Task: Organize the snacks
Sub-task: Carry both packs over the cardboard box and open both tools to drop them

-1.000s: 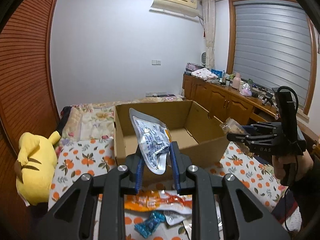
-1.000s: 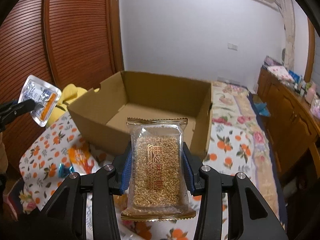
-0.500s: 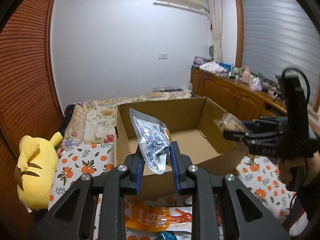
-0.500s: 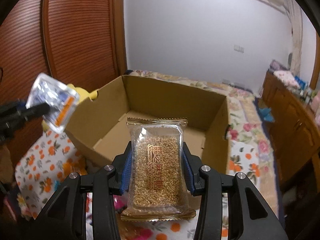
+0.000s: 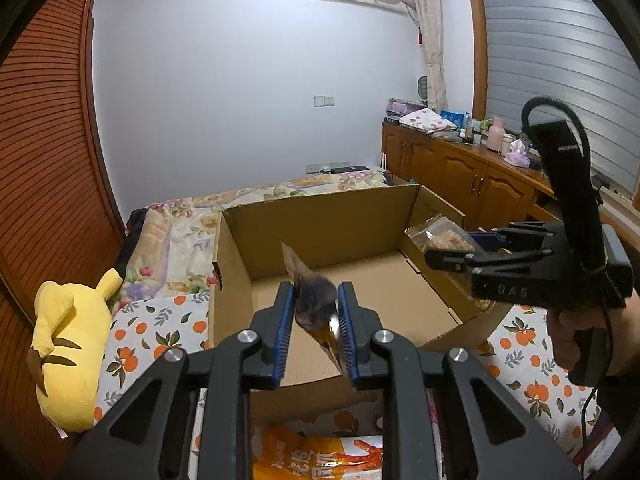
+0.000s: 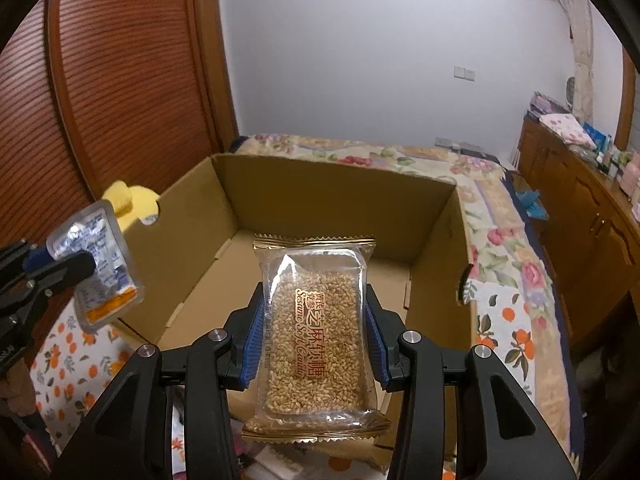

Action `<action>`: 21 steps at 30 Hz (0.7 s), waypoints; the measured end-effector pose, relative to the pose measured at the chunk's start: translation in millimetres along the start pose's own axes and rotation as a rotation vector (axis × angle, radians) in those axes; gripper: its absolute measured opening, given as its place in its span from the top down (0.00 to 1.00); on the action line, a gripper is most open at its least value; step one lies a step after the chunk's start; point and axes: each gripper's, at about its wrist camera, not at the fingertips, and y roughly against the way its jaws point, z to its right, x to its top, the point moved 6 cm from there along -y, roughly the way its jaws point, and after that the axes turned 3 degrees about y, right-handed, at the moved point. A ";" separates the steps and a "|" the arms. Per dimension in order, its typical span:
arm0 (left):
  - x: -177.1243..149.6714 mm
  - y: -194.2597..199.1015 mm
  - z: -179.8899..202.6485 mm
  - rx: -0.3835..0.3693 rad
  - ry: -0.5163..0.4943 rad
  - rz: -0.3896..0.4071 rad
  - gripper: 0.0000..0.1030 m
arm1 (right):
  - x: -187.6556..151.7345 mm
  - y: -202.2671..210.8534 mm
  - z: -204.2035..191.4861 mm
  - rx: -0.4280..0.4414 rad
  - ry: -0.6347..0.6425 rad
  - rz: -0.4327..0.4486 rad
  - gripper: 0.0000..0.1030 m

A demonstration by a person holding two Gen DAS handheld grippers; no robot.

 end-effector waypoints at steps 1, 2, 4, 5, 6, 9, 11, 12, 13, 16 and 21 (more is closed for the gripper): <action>-0.2 -1.6 -0.1 0.007 -0.005 -0.002 0.81 | -0.7 -3.3 -1.4 -0.008 0.005 -0.004 0.57; -0.4 -2.6 -0.3 0.011 -0.008 -0.003 0.80 | -1.8 -6.0 -2.6 -0.014 0.008 -0.008 0.56; -0.8 -4.3 -1.9 0.022 -0.011 -0.006 0.76 | -3.3 -9.2 -5.1 -0.006 -0.001 -0.011 0.53; -1.1 -4.4 -2.8 0.022 -0.010 -0.007 0.76 | -3.9 -10.0 -6.0 -0.001 -0.009 -0.012 0.53; -0.7 -4.0 -2.5 0.023 -0.007 -0.007 0.73 | -4.5 -11.0 -6.3 -0.003 -0.012 -0.015 0.50; -2.4 -0.7 -5.8 0.022 0.010 -0.002 0.65 | -5.3 -9.4 -8.0 -0.003 -0.001 -0.014 0.45; -4.7 2.3 -7.3 0.018 0.022 0.004 0.59 | -5.4 -5.0 -8.8 0.002 0.000 -0.007 0.41; -7.2 4.4 -7.9 0.021 0.028 0.002 0.54 | -5.4 -2.7 -9.4 0.002 -0.001 -0.003 0.39; -9.3 6.3 -7.5 0.026 0.027 -0.001 0.52 | -5.9 -0.5 -9.5 0.002 0.000 0.000 0.38; -15.7 12.5 -8.3 0.020 0.034 0.000 0.49 | -10.2 11.2 -13.1 0.024 0.014 0.012 0.38; -23.2 24.8 -5.7 0.005 0.036 0.019 0.31 | -24.3 38.2 -24.1 0.049 0.048 0.042 0.38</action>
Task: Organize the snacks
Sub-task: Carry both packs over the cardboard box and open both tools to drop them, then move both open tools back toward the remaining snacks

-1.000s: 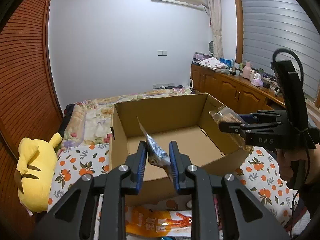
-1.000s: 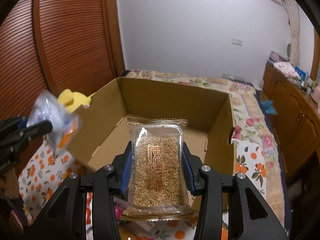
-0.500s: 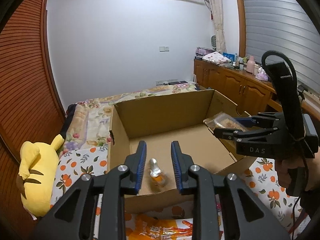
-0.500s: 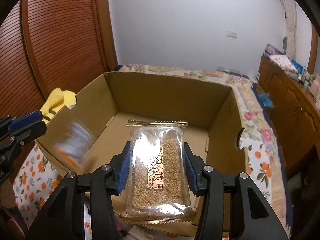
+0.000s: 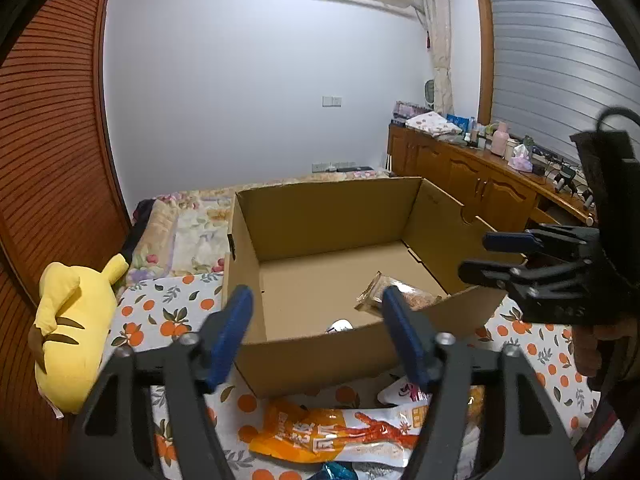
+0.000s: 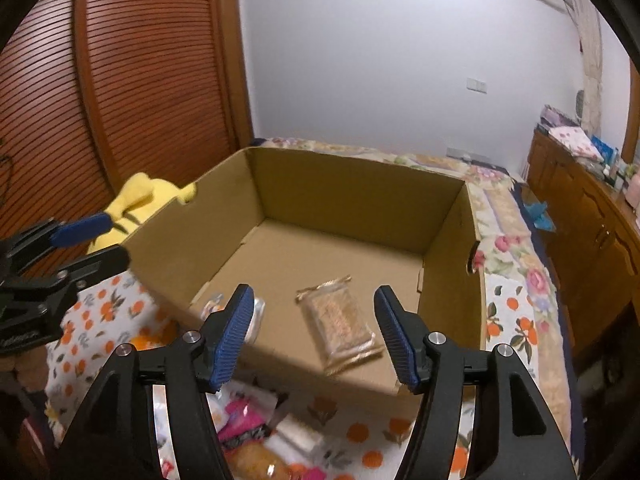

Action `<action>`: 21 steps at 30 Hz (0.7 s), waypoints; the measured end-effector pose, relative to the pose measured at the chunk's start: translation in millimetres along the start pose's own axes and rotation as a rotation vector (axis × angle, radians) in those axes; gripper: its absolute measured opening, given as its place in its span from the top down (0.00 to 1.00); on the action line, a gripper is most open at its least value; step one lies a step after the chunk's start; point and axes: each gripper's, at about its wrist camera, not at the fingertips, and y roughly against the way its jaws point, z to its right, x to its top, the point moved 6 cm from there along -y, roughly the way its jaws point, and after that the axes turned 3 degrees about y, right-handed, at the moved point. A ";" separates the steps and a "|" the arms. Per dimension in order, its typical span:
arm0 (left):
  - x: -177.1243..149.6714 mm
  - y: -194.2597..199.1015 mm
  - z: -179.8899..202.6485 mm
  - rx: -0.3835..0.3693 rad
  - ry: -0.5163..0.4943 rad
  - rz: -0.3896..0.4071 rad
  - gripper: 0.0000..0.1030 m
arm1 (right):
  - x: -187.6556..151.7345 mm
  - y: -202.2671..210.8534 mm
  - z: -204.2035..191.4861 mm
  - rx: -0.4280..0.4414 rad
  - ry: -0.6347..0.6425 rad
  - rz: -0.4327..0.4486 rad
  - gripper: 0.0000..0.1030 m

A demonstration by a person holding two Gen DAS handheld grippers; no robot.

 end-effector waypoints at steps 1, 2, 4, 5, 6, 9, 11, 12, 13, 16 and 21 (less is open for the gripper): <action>-1.8 3.5 1.0 -0.006 -0.002 0.009 0.31 | -3.8 5.1 -2.8 0.004 0.013 0.003 0.38; -3.4 5.3 1.4 -0.010 -0.005 0.008 0.30 | -6.8 8.5 -4.9 0.006 0.020 0.004 0.38; -8.9 8.4 3.1 -0.023 -0.009 -0.002 0.27 | -15.1 15.6 -7.5 0.017 0.024 0.001 0.38; -11.4 9.8 3.9 -0.029 -0.011 -0.006 0.27 | -19.7 18.8 -8.6 0.024 0.026 -0.003 0.38; -14.9 11.8 4.4 -0.032 -0.012 -0.008 0.26 | -25.0 22.4 -10.7 0.028 0.031 -0.007 0.38; -27.9 19.0 6.3 -0.035 -0.012 -0.013 0.26 | -39.3 30.6 -14.1 0.041 0.035 -0.017 0.37; -38.9 22.4 9.1 -0.045 -0.017 -0.023 0.26 | -51.7 36.3 -17.4 0.055 0.033 -0.026 0.37; -45.0 23.7 10.7 -0.049 -0.018 -0.030 0.26 | -58.1 39.0 -19.2 0.060 0.034 -0.030 0.37; -52.1 24.9 12.9 -0.054 -0.022 -0.038 0.26 | -64.5 41.1 -20.8 0.064 0.034 -0.036 0.37; -69.7 29.0 20.1 -0.061 -0.038 -0.056 0.26 | -85.5 48.0 -27.8 0.070 0.038 -0.053 0.37; -92.5 37.7 33.4 -0.082 -0.051 -0.070 0.26 | -120.1 59.5 -37.9 0.080 0.044 -0.088 0.37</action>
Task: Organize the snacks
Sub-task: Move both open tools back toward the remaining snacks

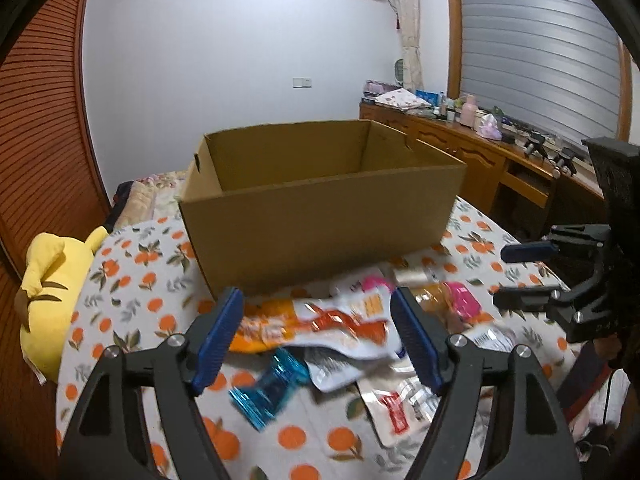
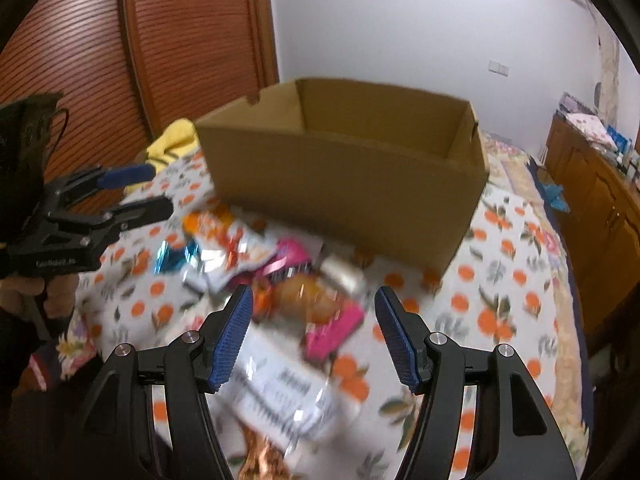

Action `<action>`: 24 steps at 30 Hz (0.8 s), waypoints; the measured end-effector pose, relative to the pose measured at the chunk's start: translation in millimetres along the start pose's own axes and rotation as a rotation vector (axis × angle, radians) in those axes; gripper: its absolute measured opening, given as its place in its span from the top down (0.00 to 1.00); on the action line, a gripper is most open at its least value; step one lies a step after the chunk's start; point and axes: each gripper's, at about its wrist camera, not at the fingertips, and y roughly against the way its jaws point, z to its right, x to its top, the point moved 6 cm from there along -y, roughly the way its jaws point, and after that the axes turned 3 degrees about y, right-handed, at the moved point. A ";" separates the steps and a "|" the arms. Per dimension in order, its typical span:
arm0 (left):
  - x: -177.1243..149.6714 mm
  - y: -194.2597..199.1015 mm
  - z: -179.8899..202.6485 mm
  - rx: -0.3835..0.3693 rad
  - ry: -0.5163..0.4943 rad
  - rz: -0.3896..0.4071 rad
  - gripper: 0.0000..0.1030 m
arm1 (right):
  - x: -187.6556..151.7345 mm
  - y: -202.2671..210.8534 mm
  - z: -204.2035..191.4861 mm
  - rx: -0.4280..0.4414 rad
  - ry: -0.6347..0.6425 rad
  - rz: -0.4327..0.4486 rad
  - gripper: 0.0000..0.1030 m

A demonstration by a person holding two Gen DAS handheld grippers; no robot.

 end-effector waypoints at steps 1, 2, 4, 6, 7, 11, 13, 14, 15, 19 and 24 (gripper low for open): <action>-3.9 1.9 3.5 -0.006 0.000 -0.001 0.26 | -7.8 1.9 -2.5 0.002 0.002 -0.008 0.37; -6.6 2.5 6.6 -0.012 0.001 -0.004 0.26 | -14.6 3.2 -4.1 0.004 0.001 -0.015 0.38; -13.5 5.3 12.6 -0.026 0.005 -0.008 0.26 | -29.2 6.7 -7.4 0.010 -0.010 -0.029 0.39; -18.6 7.8 16.2 -0.036 0.011 -0.009 0.26 | -42.4 9.4 -10.7 0.015 -0.013 -0.043 0.39; -21.6 8.8 19.2 -0.043 0.010 -0.011 0.26 | -49.5 10.6 -13.3 0.013 -0.013 -0.050 0.41; -32.3 11.8 28.5 -0.047 -0.007 -0.015 0.26 | -67.1 14.3 -22.3 0.015 0.000 -0.068 0.46; -36.4 12.5 31.4 -0.050 -0.005 -0.017 0.26 | -73.2 15.7 -24.9 0.019 -0.003 -0.073 0.47; -38.5 12.5 32.3 -0.054 -0.001 -0.021 0.26 | -76.4 15.8 -26.2 0.021 -0.007 -0.076 0.48; -40.0 12.1 32.5 -0.056 0.001 -0.023 0.26 | -80.2 15.4 -27.3 0.026 -0.012 -0.082 0.49; -46.8 9.3 35.6 -0.059 0.000 -0.034 0.26 | -89.6 13.7 -30.6 0.031 -0.013 -0.097 0.52; -52.6 5.0 38.9 -0.062 -0.002 -0.045 0.26 | -96.7 9.2 -34.1 0.027 -0.012 -0.113 0.59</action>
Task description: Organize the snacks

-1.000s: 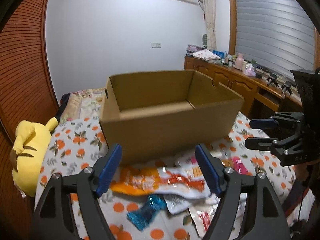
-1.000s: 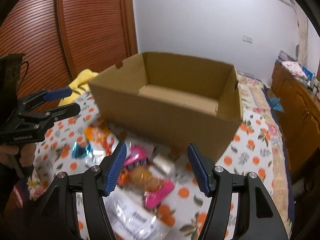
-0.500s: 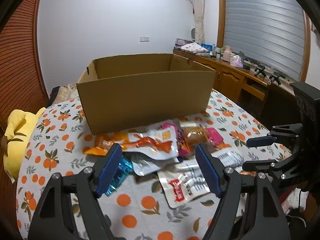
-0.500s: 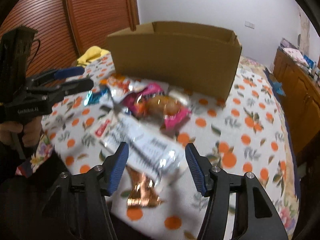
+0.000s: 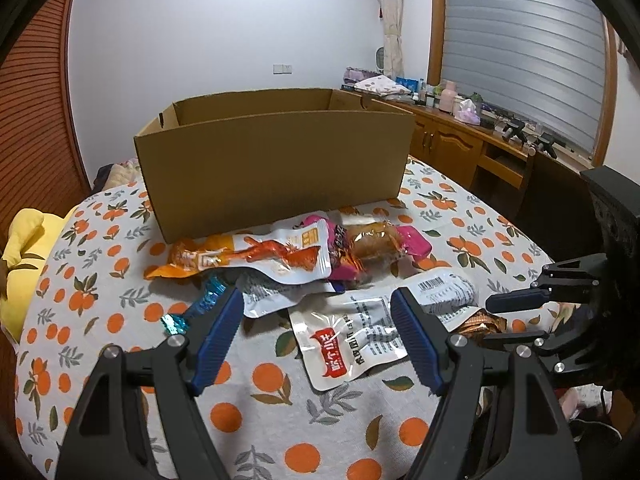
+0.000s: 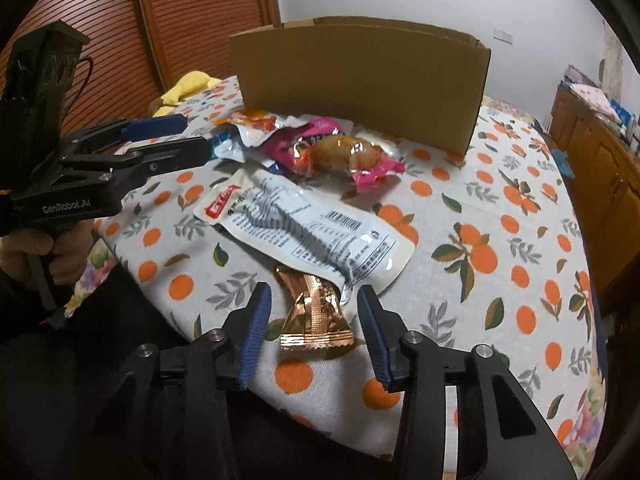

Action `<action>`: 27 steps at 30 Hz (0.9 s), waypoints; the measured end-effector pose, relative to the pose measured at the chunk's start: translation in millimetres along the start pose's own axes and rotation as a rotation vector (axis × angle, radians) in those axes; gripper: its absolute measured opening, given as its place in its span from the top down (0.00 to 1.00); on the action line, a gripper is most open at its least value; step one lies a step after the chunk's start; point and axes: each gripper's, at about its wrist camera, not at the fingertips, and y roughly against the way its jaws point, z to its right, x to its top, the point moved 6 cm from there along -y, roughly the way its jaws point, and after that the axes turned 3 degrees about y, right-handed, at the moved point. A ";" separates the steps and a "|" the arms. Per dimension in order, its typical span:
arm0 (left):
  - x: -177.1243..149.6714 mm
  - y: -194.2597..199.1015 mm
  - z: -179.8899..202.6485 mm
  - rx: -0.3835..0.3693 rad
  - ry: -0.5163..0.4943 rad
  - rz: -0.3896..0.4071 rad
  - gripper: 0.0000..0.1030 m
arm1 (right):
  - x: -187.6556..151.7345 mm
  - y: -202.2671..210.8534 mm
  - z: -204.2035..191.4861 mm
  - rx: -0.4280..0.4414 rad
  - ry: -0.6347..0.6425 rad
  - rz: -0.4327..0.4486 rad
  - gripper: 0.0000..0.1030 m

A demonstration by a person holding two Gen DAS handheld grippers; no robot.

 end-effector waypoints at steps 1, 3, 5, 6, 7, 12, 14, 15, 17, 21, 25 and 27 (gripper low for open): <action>-1.1 -1.3 0.8 -0.001 -0.002 -0.003 0.26 | -1.3 -1.9 -0.6 -0.005 0.006 -0.005 0.60; -2.6 -3.3 2.4 -0.002 -0.006 -0.009 0.26 | -3.1 -5.4 -1.3 -0.014 0.013 -0.014 0.64; -4.3 -5.4 4.3 -0.008 -0.010 -0.013 0.26 | -4.5 -7.8 -0.8 -0.023 0.011 -0.018 0.65; -5.2 -6.6 5.5 -0.012 -0.014 -0.017 0.26 | -5.4 -8.9 0.0 -0.022 0.007 -0.019 0.66; -6.3 -8.4 7.6 -0.018 -0.022 -0.021 0.26 | -6.1 -10.1 1.2 -0.027 0.007 -0.021 0.66; -10.9 -15.7 22.3 -0.055 -0.081 -0.045 0.26 | -8.0 -8.4 6.7 -0.047 0.010 -0.019 0.79; -12.2 -19.9 29.6 -0.070 -0.115 -0.058 0.26 | -7.8 -7.6 10.4 -0.047 -0.002 -0.016 0.80; -12.7 -21.8 33.5 -0.074 -0.136 -0.064 0.26 | -7.6 -7.1 12.0 -0.049 -0.006 -0.014 0.81; -12.8 -26.0 40.3 -0.077 -0.178 -0.074 0.26 | -7.0 -5.9 14.7 -0.050 -0.018 -0.006 0.81; -8.6 -32.4 51.5 -0.093 -0.244 -0.088 0.26 | -5.9 -4.9 20.6 -0.046 -0.044 0.007 0.81; -6.1 -40.0 59.4 -0.119 -0.300 -0.119 0.26 | -4.6 -3.5 24.7 -0.044 -0.061 0.017 0.82; -7.2 -43.2 62.6 -0.128 -0.325 -0.136 0.26 | -3.3 -1.8 26.9 -0.051 -0.067 0.026 0.82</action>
